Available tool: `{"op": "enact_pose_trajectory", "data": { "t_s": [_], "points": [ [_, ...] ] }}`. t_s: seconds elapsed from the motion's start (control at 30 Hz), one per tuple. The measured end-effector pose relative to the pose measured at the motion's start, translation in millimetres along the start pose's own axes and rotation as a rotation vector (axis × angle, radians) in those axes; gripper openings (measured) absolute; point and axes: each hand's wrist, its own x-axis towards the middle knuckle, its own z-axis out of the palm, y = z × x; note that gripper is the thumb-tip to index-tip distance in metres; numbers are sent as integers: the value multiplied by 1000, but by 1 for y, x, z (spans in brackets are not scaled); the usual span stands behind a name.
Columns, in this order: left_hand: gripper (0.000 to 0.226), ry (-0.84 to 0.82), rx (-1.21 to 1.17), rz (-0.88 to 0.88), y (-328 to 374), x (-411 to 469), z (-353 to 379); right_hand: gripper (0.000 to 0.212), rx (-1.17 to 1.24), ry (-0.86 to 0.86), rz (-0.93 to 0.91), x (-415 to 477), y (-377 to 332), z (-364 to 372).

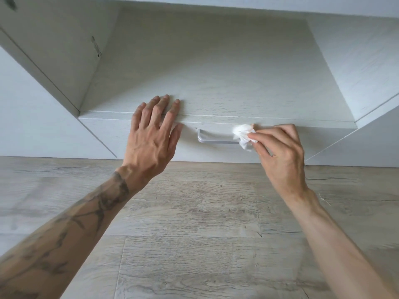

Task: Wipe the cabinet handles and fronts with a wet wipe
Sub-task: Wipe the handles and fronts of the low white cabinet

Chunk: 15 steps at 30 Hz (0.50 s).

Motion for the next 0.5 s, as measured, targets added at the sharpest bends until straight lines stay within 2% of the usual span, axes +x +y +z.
{"op": "enact_pose_trajectory", "data": {
  "t_s": [0.07, 0.2, 0.5],
  "points": [
    [59, -74, -21, 12, -1, -1, -12, 19, 5, 14, 69, 0, 4, -11],
    [58, -149, -20, -12, -5, -10, -47, 20, 83, 6, 61, 9, -9, -19],
    [56, -111, 134, -73, -48, -34, -172, 14, 367, 27, -46, 85, -113, -10]
  ]
}}
